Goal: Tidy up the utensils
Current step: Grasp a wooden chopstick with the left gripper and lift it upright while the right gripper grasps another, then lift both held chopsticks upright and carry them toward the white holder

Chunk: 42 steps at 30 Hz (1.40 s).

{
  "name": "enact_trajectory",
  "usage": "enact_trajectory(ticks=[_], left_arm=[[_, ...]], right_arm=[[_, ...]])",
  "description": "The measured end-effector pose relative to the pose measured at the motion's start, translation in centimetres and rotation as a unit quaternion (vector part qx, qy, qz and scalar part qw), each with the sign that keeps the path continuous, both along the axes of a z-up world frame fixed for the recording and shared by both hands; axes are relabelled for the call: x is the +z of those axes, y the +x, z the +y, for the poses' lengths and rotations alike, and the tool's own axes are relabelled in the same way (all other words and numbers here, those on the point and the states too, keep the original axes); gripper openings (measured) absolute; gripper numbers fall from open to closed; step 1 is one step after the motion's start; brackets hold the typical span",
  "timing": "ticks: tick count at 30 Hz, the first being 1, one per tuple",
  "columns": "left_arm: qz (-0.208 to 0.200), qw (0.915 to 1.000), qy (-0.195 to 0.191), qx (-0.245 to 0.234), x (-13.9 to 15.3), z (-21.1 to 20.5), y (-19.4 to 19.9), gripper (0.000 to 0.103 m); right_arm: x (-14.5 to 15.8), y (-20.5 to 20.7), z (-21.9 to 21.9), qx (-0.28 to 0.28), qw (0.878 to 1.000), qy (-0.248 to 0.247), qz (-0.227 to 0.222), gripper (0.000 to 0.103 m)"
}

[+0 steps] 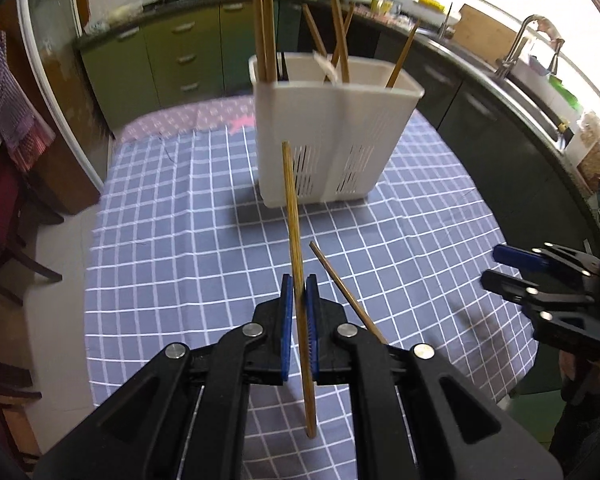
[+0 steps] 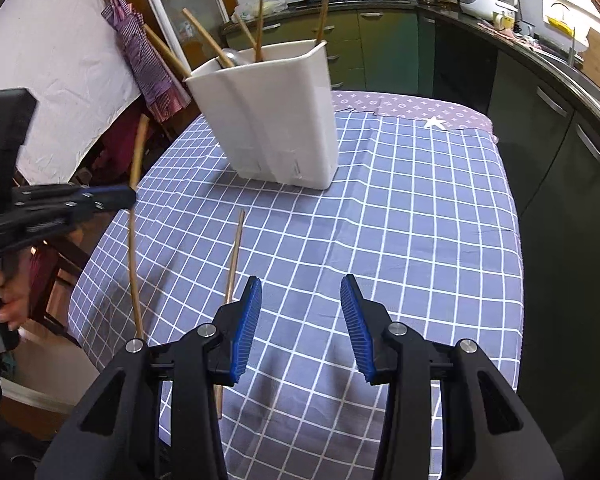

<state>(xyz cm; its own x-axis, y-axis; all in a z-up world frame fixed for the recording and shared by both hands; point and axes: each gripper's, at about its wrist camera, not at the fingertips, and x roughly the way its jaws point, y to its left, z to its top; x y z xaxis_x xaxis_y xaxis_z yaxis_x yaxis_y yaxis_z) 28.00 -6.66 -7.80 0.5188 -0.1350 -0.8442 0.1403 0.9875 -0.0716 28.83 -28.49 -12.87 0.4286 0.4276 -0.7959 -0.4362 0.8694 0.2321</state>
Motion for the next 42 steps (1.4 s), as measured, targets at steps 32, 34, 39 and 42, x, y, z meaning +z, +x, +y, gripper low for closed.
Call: enact_trajectory(ticks=[32, 34, 39, 42], left_arm=[[-0.082, 0.9959, 0.006, -0.038, 3.4, 0.7, -7.0, 0.006], [-0.083, 0.9957, 0.006, -0.04, 3.4, 0.7, -7.1, 0.006], [-0.086, 0.9952, 0.004, -0.046, 3.4, 0.8, -7.3, 0.006], [-0.087, 0.9951, 0.002, -0.047, 3.4, 0.8, -7.3, 0.006]], right_arm=[[-7.8, 6.6, 14.5, 0.087, 0.984, -0.126, 0.09, 0.035], [-8.0, 6.7, 15.3, 0.09, 0.982, -0.139, 0.088, 0.034], [-7.9, 6.7, 15.6, 0.09, 0.981, -0.155, 0.08, 0.014], [-7.9, 6.6, 15.8, 0.089, 0.981, -0.154, 0.076, 0.007]])
